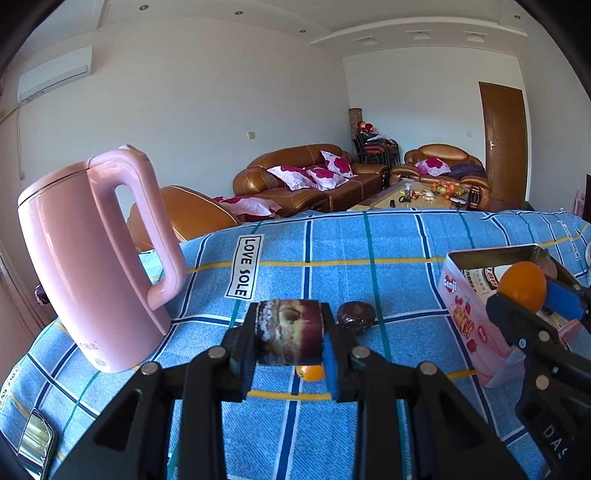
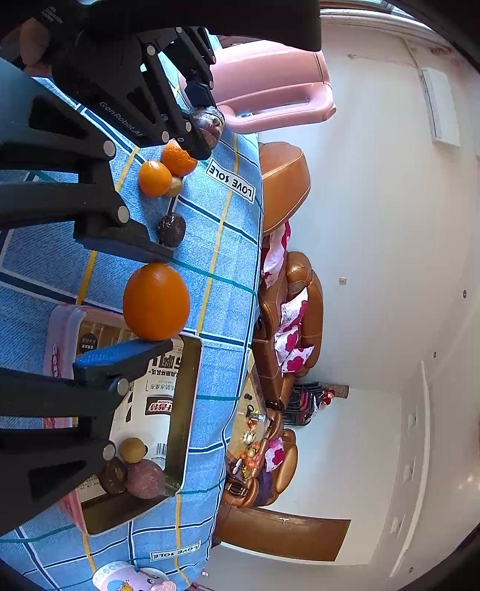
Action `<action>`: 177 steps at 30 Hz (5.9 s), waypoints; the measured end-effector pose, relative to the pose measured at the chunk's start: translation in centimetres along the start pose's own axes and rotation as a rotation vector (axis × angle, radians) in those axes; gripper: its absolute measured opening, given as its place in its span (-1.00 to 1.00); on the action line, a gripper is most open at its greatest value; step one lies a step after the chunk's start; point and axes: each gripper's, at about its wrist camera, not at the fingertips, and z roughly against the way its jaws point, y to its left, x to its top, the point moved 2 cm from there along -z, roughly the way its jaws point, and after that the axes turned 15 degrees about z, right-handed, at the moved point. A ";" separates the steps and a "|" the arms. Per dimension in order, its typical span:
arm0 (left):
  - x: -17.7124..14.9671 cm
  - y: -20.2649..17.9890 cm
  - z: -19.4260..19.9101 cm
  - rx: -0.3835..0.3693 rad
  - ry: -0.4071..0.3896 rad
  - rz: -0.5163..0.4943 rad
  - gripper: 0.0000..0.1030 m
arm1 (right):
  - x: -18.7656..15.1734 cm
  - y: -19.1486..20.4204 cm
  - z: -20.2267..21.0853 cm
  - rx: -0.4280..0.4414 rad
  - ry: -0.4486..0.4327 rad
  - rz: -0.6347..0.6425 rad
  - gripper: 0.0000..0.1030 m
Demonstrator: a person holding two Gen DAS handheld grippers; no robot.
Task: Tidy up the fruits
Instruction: 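Carry the cylinder in the left tool and the orange in the right tool over the tin, then lower both items into the pink tin and open both tools, then withdraw both open tools from the tin toward the remaining oranges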
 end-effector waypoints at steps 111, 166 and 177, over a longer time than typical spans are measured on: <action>-0.7 -17.4 -5.7 -0.210 0.228 0.016 -0.39 | -4.8 -18.1 -3.8 0.040 0.046 -0.309 0.04; -2.3 -12.4 3.4 -0.133 -0.039 0.066 1.00 | -5.8 -15.6 6.3 -0.364 -0.061 -0.218 0.55; -2.3 -10.2 3.6 -0.113 -0.029 0.033 1.00 | -5.7 -13.8 6.5 -0.364 -0.024 -0.248 0.55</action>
